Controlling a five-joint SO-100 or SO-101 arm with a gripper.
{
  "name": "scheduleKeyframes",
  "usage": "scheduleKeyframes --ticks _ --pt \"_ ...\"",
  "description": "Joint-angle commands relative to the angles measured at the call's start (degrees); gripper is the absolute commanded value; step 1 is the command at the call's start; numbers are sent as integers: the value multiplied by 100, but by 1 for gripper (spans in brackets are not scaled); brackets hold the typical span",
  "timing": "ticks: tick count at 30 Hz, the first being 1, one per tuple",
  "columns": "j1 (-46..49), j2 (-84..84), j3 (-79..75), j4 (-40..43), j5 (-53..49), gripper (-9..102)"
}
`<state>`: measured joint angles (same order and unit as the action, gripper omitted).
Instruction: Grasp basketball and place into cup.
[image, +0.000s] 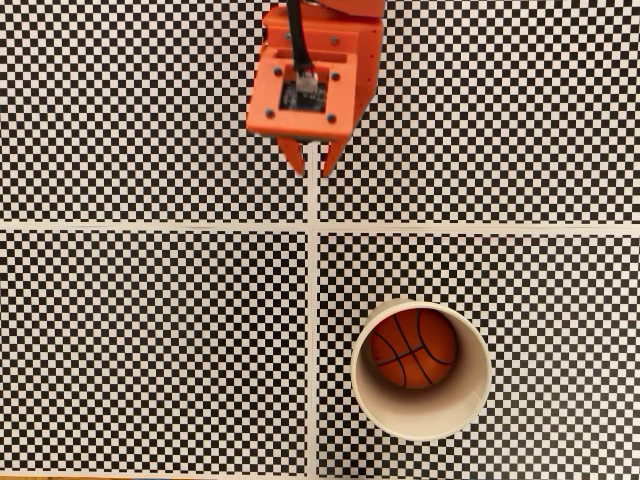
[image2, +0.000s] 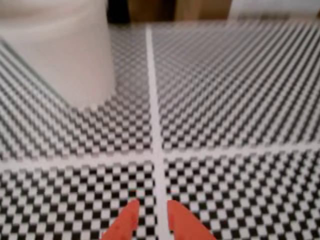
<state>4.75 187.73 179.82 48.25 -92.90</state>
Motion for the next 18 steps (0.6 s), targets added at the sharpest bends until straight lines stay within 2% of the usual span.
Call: scheduleKeyframes --ticks 1,10,18 --pt "44 70 202 888 -53 0" --pt "396 70 202 2268 -483 0" --pt "132 70 202 2320 -387 0"
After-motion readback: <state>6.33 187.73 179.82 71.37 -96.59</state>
